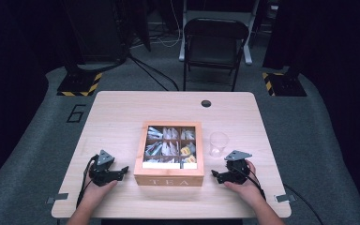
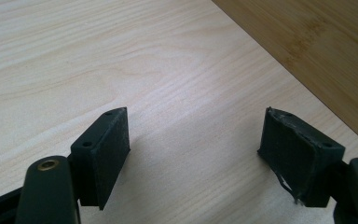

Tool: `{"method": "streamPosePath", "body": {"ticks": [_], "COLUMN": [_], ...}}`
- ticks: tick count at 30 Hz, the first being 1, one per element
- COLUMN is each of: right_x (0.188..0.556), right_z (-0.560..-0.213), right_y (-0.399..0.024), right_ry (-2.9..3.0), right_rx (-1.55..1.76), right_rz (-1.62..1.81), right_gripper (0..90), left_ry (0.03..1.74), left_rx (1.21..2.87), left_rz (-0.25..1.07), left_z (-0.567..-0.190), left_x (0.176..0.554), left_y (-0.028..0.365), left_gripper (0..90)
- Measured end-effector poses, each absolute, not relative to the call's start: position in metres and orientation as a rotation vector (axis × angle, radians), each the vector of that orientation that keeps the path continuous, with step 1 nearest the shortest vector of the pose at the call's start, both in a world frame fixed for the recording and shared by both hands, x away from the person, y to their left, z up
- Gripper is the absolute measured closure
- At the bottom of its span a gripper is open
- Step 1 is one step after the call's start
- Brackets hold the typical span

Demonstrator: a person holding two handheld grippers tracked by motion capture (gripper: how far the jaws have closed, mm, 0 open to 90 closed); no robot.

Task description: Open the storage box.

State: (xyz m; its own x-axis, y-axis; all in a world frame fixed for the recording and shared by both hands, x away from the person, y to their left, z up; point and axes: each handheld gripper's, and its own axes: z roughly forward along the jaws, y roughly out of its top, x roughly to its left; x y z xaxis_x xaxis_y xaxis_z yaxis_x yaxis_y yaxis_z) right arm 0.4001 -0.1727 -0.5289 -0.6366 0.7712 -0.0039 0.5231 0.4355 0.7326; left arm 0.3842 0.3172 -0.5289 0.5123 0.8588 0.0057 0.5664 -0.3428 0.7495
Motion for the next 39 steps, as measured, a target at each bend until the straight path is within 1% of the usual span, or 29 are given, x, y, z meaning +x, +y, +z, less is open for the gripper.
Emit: {"method": "streamPosePath", "body": {"ticks": [17, 18, 21, 26, 30, 33, 35, 39], "right_x": [0.3984, 0.3984, 0.3974, 0.3973, 0.3961, 0.3956, 0.3951, 0.3936], "right_z": [-0.5293, -0.5293, -0.5288, -0.5287, -0.5282, -0.5274, -0.5267, -0.5226], "right_y": [-0.1735, -0.1735, -0.1740, -0.1742, -0.1756, -0.1766, -0.1770, -0.1775], "right_ry": [2.367, 2.367, 2.359, 2.360, 2.354, 2.348, 2.338, 2.354], "right_rx": [1.084, 1.084, 1.081, 1.079, 1.082, 1.088, 1.098, 1.125], "right_rz": [1.040, 1.040, 1.051, 1.052, 1.058, 1.065, 1.071, 1.071], "right_gripper": [9.8, 10.0, 14.3, 15.1, 20.7, 26.6, 31.7, 36.2], "left_ry": [1.164, 1.164, 1.164, 1.160, 1.165, 1.182, 1.191, 1.187], "left_rx": [2.039, 2.040, 2.040, 2.042, 2.038, 2.016, 2.012, 2.009], "left_rz": [0.534, 0.534, 0.533, 0.533, 0.532, 0.542, 0.536, 0.524], "left_z": [-0.5292, -0.5292, -0.5292, -0.5291, -0.5289, -0.5286, -0.5281, -0.5254], "left_x": [0.3843, 0.3842, 0.3841, 0.3841, 0.3837, 0.3830, 0.3826, 0.3806], "left_y": [0.3167, 0.3167, 0.3167, 0.3169, 0.3171, 0.3185, 0.3188, 0.3178], "left_gripper": [23.8, 23.8, 23.9, 24.1, 25.1, 32.0, 33.5, 36.0]}}
